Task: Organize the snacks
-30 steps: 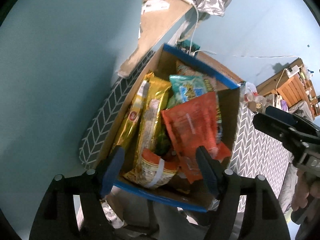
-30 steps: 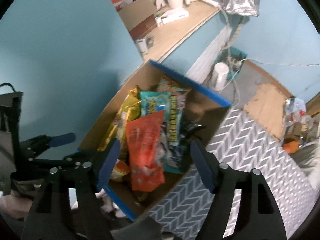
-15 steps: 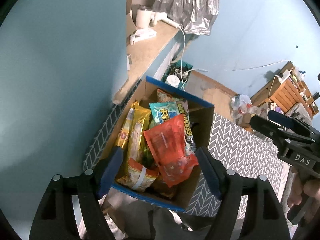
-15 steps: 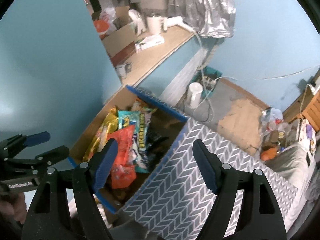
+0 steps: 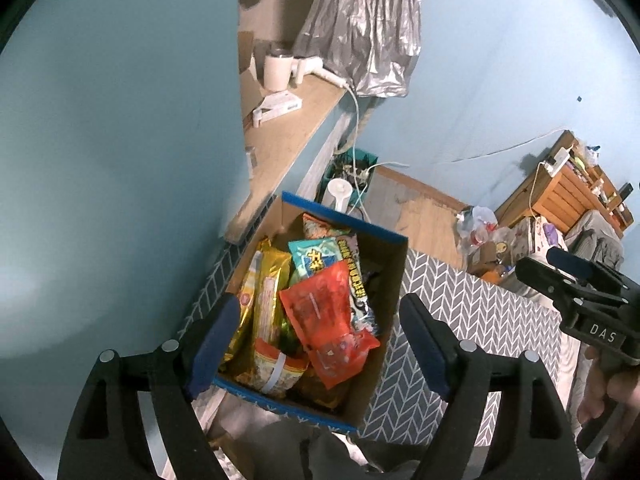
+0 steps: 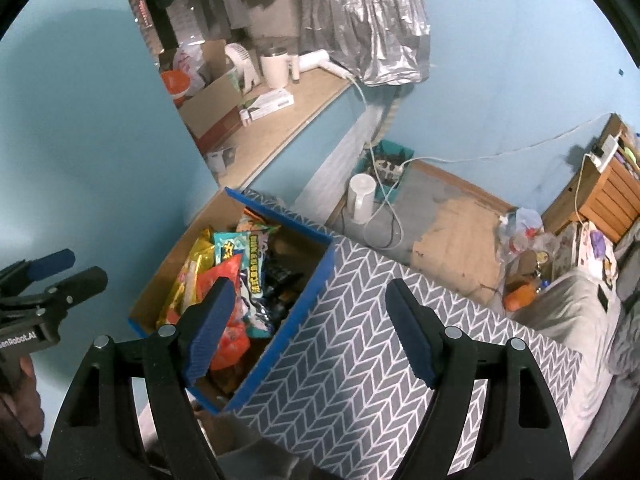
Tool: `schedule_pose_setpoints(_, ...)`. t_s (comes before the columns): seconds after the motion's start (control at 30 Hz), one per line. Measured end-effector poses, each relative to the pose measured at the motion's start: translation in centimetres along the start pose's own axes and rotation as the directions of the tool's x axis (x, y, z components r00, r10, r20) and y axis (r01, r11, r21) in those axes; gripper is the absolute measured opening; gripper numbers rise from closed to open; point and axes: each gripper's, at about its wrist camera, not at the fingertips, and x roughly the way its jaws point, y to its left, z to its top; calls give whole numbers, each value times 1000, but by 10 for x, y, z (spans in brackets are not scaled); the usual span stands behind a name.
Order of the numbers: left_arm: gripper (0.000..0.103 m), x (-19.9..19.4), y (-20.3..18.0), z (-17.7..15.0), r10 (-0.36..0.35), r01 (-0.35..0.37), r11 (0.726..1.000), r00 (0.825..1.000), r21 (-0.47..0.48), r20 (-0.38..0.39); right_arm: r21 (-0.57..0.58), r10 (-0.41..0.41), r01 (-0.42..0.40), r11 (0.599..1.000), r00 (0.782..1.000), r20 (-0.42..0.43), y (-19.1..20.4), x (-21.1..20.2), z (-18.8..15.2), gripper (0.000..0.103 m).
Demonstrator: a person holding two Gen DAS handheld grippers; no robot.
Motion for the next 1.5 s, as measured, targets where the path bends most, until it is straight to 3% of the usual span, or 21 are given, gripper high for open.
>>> schedule_pose_setpoints(0.8, 88, -37, -38, 10, 9, -20, 992, 996, 128, 90, 86, -29, 25, 996, 998, 49, -15, -39, -5, 79)
schedule_pose_setpoints(1.5, 88, -31, -43, 8, 2, -7, 990, 999, 143, 37, 112, -37, 33, 993, 998, 40, -14, -41, -6, 79)
